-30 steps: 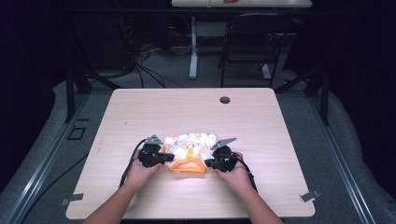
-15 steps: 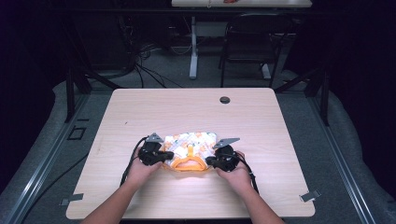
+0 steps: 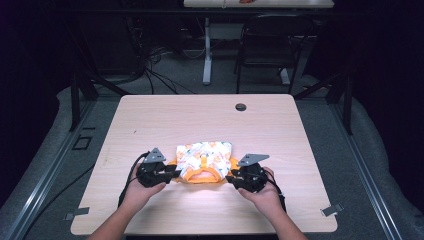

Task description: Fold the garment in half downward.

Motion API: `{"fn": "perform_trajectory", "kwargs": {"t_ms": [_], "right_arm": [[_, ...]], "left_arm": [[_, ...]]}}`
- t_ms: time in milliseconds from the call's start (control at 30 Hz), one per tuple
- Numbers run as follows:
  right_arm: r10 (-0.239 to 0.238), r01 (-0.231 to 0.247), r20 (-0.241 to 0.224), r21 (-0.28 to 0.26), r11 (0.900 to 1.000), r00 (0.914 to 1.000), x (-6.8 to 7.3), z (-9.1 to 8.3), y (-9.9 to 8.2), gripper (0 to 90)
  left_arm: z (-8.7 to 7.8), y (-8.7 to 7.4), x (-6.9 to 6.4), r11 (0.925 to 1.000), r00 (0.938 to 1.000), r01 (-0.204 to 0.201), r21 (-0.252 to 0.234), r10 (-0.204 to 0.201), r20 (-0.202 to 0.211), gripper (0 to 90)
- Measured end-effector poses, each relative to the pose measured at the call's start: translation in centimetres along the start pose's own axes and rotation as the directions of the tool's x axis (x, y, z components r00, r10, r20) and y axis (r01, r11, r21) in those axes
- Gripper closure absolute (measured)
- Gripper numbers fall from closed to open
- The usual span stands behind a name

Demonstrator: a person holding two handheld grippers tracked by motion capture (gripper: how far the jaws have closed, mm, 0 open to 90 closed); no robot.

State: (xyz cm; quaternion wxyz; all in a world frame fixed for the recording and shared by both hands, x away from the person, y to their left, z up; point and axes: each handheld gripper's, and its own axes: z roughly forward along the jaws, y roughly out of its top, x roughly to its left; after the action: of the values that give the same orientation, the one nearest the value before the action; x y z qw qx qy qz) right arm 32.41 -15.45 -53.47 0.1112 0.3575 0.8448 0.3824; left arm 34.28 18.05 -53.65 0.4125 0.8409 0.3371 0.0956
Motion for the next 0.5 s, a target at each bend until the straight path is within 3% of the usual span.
{"fn": "perform_trajectory", "kwargs": {"t_ms": [167,267,500], "right_arm": [[-0.005,0.005,0.005,0.002,1.0,1.0,0.6,-0.8,-0.8,55.1],[-0.014,0.014,0.006,0.001,0.9999,0.9999,0.8,-1.3,-1.2,51.3],[-0.017,0.017,0.02,-0.011,0.9998,0.9997,1.0,-1.3,-2.5,43.6]], "left_arm": [[-0.9,-1.3,0.0,0.9996,0.9996,0.027,-0.011,-0.027,0.003,63.4],[-1.3,-2.1,0.0,0.9992,0.9992,0.036,-0.019,-0.037,-0.017,61.4],[-2.1,-4.0,0.5,0.9964,0.9969,0.073,-0.044,-0.074,-0.028,58.5]]}}
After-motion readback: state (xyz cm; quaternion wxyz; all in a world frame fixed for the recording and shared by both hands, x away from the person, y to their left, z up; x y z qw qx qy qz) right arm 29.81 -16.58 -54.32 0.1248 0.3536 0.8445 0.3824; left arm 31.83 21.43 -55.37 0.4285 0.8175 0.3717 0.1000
